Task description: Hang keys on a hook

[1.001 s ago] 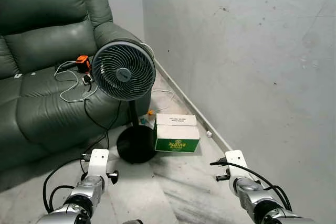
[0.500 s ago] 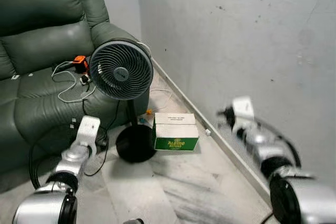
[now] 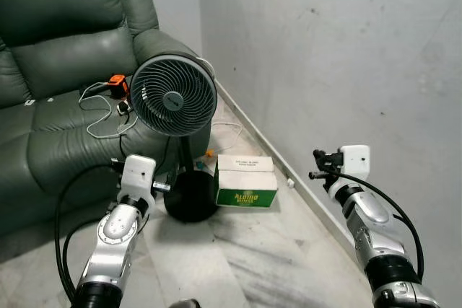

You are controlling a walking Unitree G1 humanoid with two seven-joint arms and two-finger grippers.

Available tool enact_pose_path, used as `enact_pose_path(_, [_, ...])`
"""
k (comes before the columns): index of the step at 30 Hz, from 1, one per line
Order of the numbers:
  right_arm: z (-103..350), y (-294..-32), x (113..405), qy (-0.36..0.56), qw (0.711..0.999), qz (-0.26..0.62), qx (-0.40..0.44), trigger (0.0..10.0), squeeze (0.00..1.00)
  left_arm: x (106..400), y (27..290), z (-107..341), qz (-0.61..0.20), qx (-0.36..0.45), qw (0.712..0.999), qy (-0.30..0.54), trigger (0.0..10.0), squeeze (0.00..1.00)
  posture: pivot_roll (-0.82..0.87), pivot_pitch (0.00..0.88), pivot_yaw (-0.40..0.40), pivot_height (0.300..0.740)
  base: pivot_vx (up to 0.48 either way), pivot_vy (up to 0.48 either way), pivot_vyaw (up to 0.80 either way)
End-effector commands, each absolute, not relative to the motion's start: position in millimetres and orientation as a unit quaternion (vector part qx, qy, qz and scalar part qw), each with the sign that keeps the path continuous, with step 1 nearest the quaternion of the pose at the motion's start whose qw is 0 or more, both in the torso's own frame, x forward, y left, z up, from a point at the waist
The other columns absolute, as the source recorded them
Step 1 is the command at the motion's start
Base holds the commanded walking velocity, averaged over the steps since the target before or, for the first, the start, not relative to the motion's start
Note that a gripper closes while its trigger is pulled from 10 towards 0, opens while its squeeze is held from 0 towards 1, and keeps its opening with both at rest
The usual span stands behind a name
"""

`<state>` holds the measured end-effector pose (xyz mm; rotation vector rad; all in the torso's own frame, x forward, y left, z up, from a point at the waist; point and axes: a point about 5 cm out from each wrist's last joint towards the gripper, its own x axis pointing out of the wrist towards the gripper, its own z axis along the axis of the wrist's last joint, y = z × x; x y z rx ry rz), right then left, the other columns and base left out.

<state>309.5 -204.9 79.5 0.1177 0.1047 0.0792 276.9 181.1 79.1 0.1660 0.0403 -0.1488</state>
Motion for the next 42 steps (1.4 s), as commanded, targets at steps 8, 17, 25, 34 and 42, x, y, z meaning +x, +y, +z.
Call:
enact_pose_path(8, [98.4, -209.1, 295.7, 0.064, 0.996, 0.006, 0.055, 10.0, 0.00, 254.6, 199.1, 101.2, -0.035, 0.066, 0.997, 0.011, 10.0, 0.00, 0.04, 0.000, 0.026, 0.740, 0.000, 0.000, 0.00])
enact_pose_path(17, [115.5, -206.9, 299.1, 0.060, 0.997, -0.002, 0.039, 10.0, 0.00, 259.8, 179.1, 118.8, -0.055, 0.027, 0.998, 0.002, 10.0, 0.00, 0.03, 0.000, 0.009, 0.740, 0.000, 0.000, -0.08])
enact_pose_path(25, [115.0, -194.7, 301.3, 0.074, 0.997, 0.017, 0.034, 10.0, 0.00, 261.4, 180.8, 118.0, -0.042, 0.020, 0.999, 0.017, 10.0, 0.00, 0.03, 0.000, 0.005, 0.740, 0.000, 0.000, -0.66])
enact_pose_path(34, [120.6, -189.3, 302.7, 0.054, 0.998, 0.019, 0.007, 10.0, 0.00, 264.9, 180.6, 114.5, -0.033, 0.024, 0.999, 0.035, 10.0, 0.00, 0.03, 0.000, 0.006, 0.740, 0.000, 0.000, -0.68])
enact_pose_path(42, [122.1, -183.7, 303.3, 0.042, 0.998, 0.027, 0.034, 10.0, 0.00, 271.1, 176.6, 115.2, -0.034, 0.012, 0.999, 0.040, 10.0, 0.00, 0.03, 0.000, 0.011, 0.740, 0.000, 0.000, -0.76])
